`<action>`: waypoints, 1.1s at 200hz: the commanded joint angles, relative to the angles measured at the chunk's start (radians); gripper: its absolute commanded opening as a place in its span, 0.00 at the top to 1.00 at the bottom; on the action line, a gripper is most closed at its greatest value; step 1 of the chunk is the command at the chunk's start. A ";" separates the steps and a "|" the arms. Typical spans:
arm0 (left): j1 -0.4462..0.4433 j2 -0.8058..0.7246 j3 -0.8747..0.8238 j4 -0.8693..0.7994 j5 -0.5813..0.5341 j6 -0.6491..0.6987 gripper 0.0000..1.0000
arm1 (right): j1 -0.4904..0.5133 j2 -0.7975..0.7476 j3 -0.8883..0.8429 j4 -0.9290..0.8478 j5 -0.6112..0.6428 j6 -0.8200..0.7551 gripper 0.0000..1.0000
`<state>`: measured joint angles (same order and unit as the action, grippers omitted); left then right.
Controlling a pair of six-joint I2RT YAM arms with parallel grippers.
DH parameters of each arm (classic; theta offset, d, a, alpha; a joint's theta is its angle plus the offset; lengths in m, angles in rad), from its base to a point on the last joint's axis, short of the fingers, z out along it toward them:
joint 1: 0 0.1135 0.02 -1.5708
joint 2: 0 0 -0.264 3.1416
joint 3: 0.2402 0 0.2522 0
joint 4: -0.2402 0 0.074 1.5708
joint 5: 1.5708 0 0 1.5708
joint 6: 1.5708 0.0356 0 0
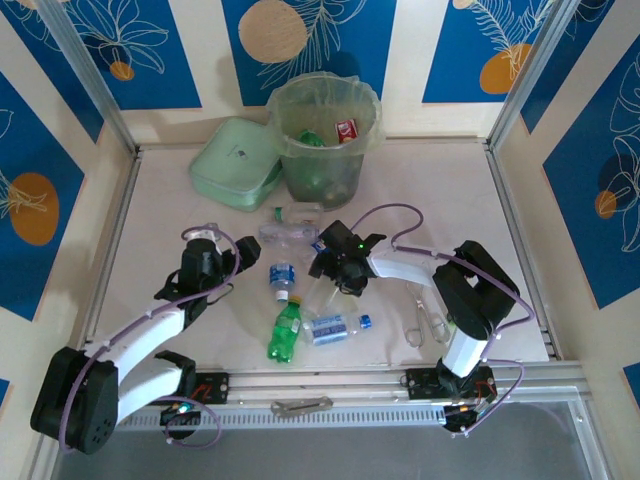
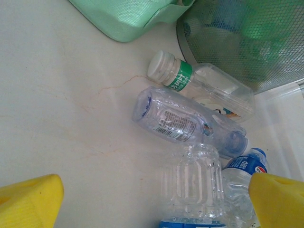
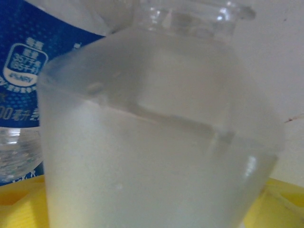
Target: Put the plastic bottles in the bin
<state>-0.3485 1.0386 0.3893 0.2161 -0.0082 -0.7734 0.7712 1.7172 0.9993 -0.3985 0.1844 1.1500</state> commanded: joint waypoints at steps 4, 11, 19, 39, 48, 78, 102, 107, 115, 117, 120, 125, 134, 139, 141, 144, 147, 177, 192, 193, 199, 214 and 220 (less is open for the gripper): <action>0.011 -0.023 -0.001 -0.024 -0.018 0.016 0.00 | 0.002 0.037 0.001 0.061 -0.023 0.032 0.17; 0.010 -0.023 -0.001 -0.024 -0.019 0.016 0.01 | 0.002 0.038 -0.003 0.067 -0.025 0.036 0.20; 0.012 -0.023 -0.003 -0.025 -0.019 0.016 0.01 | 0.002 0.038 -0.008 0.072 -0.026 0.040 0.24; 0.011 -0.023 -0.004 -0.024 -0.018 0.016 0.00 | 0.000 0.033 -0.017 0.080 -0.025 0.045 0.30; 0.011 -0.023 -0.004 -0.025 -0.018 0.015 0.00 | -0.001 0.030 -0.020 0.083 -0.023 0.045 0.32; 0.011 -0.024 -0.006 -0.023 -0.018 0.013 0.00 | -0.005 0.022 -0.027 0.101 -0.025 0.045 0.37; 0.011 -0.024 -0.006 -0.023 -0.016 0.012 0.00 | -0.011 0.021 -0.033 0.129 -0.046 0.047 0.41; 0.011 -0.025 -0.006 -0.023 -0.016 0.013 0.01 | -0.013 0.019 -0.032 0.134 -0.049 0.046 0.42; 0.011 -0.027 -0.006 -0.024 -0.018 0.013 0.01 | -0.016 0.013 -0.031 0.139 -0.052 0.044 0.42; 0.010 -0.027 -0.006 -0.024 -0.018 0.013 0.01 | -0.017 0.011 -0.031 0.140 -0.052 0.044 0.42; 0.011 -0.028 -0.006 -0.025 -0.018 0.013 0.01 | -0.020 0.008 -0.031 0.142 -0.054 0.043 0.42; 0.011 -0.029 -0.007 -0.026 -0.019 0.013 0.01 | -0.023 0.002 -0.029 0.145 -0.055 0.041 0.42; 0.011 -0.031 -0.007 -0.027 -0.021 0.013 0.01 | -0.031 -0.015 -0.030 0.150 -0.057 0.035 0.43; 0.010 -0.032 -0.007 -0.029 -0.021 0.013 0.01 | -0.035 -0.025 -0.029 0.153 -0.057 0.030 0.43; 0.012 -0.032 -0.007 -0.029 -0.021 0.013 0.00 | -0.037 -0.029 -0.028 0.154 -0.057 0.025 0.43; 0.012 -0.032 -0.008 -0.030 -0.021 0.014 0.00 | -0.040 -0.036 -0.028 0.157 -0.058 0.021 0.43; 0.011 -0.032 -0.008 -0.030 -0.022 0.014 0.00 | -0.044 -0.045 -0.028 0.157 -0.059 0.015 0.43; 0.011 -0.031 -0.007 -0.031 -0.024 0.011 0.01 | -0.089 -0.128 -0.027 0.163 -0.074 -0.045 0.45; 0.011 -0.029 -0.010 -0.026 -0.023 0.007 0.01 | -0.110 -0.175 -0.035 0.174 -0.078 -0.080 0.45; 0.011 -0.029 -0.010 -0.026 -0.024 0.007 0.00 | -0.112 -0.179 -0.036 0.174 -0.078 -0.082 0.45; 0.012 -0.028 -0.012 -0.022 -0.023 0.005 0.01 | -0.122 -0.197 -0.038 0.176 -0.075 -0.092 0.45; 0.012 -0.026 -0.012 -0.018 -0.022 0.002 0.01 | -0.148 -0.247 -0.048 0.185 -0.068 -0.107 0.46; 0.011 -0.025 -0.011 -0.017 -0.022 0.001 0.00 | -0.160 -0.265 -0.054 0.189 -0.065 -0.114 0.46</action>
<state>-0.3485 1.0218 0.3878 0.1970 -0.0124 -0.7738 0.6449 1.5341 0.9760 -0.2413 0.1272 1.0931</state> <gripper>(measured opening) 0.994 0.583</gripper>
